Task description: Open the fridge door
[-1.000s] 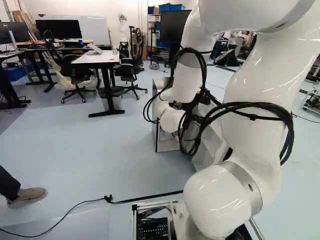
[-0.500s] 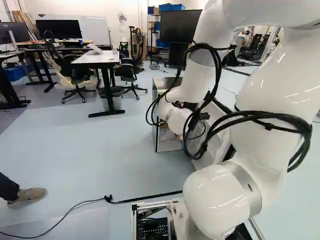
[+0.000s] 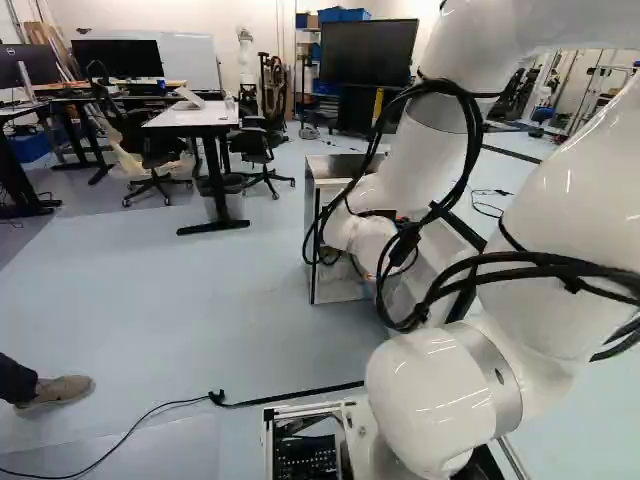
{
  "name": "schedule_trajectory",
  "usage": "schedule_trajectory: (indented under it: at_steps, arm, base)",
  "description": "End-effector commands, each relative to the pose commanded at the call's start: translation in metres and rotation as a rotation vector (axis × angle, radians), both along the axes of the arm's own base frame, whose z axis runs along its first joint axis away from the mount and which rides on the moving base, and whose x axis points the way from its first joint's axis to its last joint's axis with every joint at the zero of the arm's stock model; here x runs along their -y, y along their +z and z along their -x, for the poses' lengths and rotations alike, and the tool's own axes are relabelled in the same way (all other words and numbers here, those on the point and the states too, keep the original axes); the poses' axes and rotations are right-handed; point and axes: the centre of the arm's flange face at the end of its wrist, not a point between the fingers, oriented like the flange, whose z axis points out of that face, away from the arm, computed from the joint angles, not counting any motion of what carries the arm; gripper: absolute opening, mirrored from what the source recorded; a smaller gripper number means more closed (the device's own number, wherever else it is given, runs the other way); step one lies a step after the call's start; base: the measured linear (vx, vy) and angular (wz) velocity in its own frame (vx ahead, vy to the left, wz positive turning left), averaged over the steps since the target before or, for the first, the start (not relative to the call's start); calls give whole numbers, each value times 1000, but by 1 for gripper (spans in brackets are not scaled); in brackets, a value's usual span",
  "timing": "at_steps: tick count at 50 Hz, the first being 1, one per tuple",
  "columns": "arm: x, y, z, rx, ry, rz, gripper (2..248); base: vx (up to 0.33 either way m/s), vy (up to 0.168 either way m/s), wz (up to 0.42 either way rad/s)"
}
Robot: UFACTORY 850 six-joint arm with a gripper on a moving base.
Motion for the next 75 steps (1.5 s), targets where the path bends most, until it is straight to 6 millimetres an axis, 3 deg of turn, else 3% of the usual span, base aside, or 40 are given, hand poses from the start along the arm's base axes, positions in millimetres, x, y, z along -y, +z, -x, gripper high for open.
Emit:
schedule_trajectory:
  at_steps: [37,75]
  arm:
    - [-2,9,26,0,222,31,247]
    - [-4,10,42,-8,330,59,247]
  base:
    - [0,0,0]
    - [0,0,0]
